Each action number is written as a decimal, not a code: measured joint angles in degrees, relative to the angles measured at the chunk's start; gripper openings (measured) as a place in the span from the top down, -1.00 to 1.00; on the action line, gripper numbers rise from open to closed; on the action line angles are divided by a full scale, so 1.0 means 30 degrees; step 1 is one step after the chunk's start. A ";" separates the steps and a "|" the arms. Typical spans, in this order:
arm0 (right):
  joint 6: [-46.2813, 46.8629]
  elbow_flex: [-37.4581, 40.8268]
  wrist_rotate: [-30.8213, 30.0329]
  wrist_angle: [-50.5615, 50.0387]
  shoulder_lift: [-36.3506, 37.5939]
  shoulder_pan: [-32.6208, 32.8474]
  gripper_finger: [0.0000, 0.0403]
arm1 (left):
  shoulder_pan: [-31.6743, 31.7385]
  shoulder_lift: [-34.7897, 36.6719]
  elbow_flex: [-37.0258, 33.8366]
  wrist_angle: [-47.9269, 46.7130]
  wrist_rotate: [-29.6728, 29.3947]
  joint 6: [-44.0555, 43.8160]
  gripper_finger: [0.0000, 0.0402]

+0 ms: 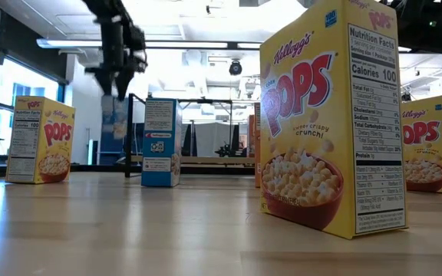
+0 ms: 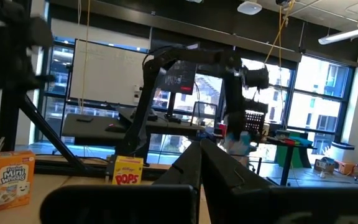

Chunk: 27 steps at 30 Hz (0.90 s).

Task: Stack cereal on shelf
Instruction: Put the top blue cereal box on the shelf

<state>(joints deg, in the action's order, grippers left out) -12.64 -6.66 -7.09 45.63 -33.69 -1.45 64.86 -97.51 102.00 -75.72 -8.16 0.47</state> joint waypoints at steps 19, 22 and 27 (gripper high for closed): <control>0.0058 0.0000 0.0121 0.0000 -0.0001 -0.0004 1.00 | -0.3930 0.0029 0.8397 0.1515 0.4599 0.3879 -0.03; 0.0052 0.0000 0.0160 0.0000 -0.0001 0.0000 1.00 | -0.5470 -0.0128 0.7937 0.2203 0.4757 0.5620 -0.03; 0.0058 0.0000 0.0182 0.0000 -0.0001 -0.0007 1.00 | -0.7413 -0.1446 0.7742 0.2731 0.4757 0.7975 -0.03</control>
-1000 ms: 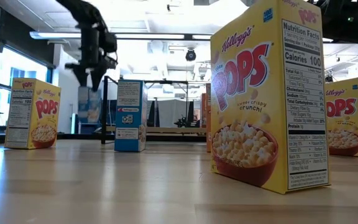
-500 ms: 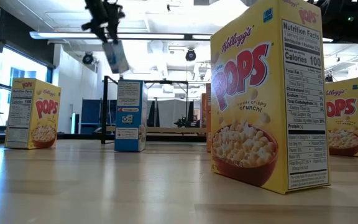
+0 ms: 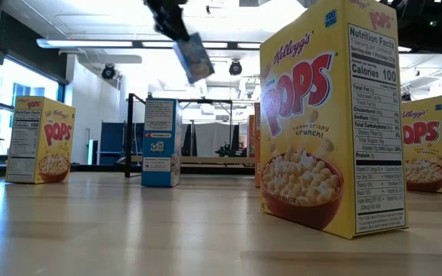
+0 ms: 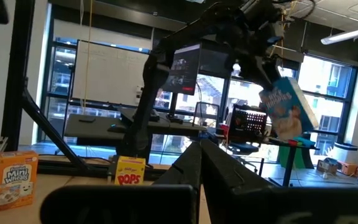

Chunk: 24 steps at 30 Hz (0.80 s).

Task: Stack cereal on shelf
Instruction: Put the top blue cereal box on the shelf

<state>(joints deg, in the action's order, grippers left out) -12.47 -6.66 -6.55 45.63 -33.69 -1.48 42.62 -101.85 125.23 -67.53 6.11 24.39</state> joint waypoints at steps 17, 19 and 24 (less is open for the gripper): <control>0.0204 0.0000 0.0321 0.0015 0.0000 0.0000 1.00 | -0.2283 -0.6152 -0.0015 0.0481 -0.0886 0.3258 -0.03; 0.0204 0.0000 0.0321 0.0008 0.0000 0.0000 1.00 | -0.2269 -0.6443 -0.0015 0.0575 -0.0976 0.3398 -0.03; 0.0153 0.0000 0.0321 0.0015 0.0000 0.0005 1.00 | -0.2277 -0.6889 -0.0015 0.0617 -0.0923 0.3450 -0.03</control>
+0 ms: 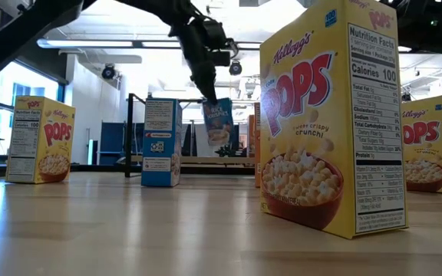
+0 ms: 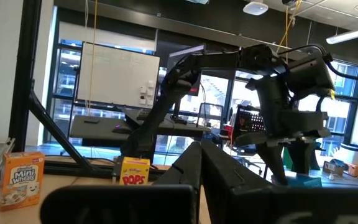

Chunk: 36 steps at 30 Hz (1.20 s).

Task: Stack cereal on shelf
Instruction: Put the top blue cereal box on the shelf

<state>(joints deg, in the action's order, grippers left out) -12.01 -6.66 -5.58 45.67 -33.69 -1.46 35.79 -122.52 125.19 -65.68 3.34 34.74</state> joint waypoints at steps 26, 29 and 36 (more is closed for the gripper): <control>0.0000 0.0000 0.0000 0.0000 0.0006 -0.0005 1.00 | -0.0328 -0.0495 0.0000 0.1339 0.0537 0.0306 -0.04; 0.0051 0.0000 0.0000 0.0000 0.0000 -0.0002 1.00 | -0.0326 -0.0495 0.0000 0.1343 0.0508 0.0209 -0.08; 0.0051 0.0000 -0.0005 0.0000 0.0000 0.0000 1.00 | -0.0313 -0.0495 0.0000 0.1350 0.0194 0.0000 -0.20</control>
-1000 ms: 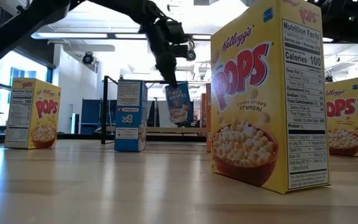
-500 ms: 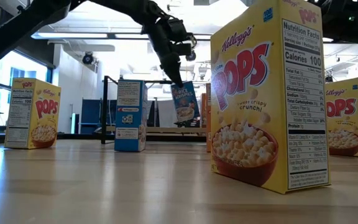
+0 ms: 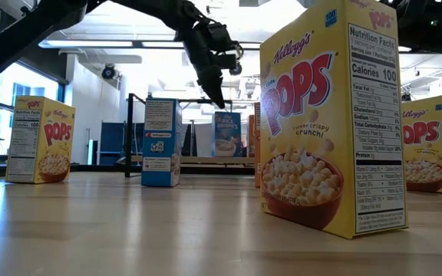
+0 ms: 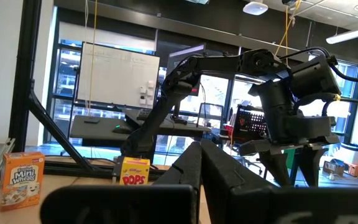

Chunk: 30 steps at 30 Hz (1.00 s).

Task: Stack cereal on shelf
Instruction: Put the top blue cereal box on the shelf

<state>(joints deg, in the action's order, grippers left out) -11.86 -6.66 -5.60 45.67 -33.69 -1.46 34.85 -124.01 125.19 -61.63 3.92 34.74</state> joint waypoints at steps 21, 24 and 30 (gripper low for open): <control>0.0128 0.0000 0.0428 -0.0235 0.0006 0.0002 1.00 | -0.0125 0.1890 -0.1721 -0.0427 0.2069 -0.4213 0.24; 0.0146 0.0000 0.0443 -0.0464 0.0007 0.0002 1.00 | -0.0251 0.2057 -0.4131 0.1424 0.2039 -0.5175 0.45; 0.0165 0.0000 0.0443 -0.0750 0.0000 0.0000 1.00 | -0.0284 0.3427 -0.9438 0.6734 0.1813 -0.7247 0.81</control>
<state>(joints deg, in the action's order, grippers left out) -11.36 -6.66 -4.27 43.42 -33.69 -1.46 34.00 -113.72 96.87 -41.42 9.36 13.00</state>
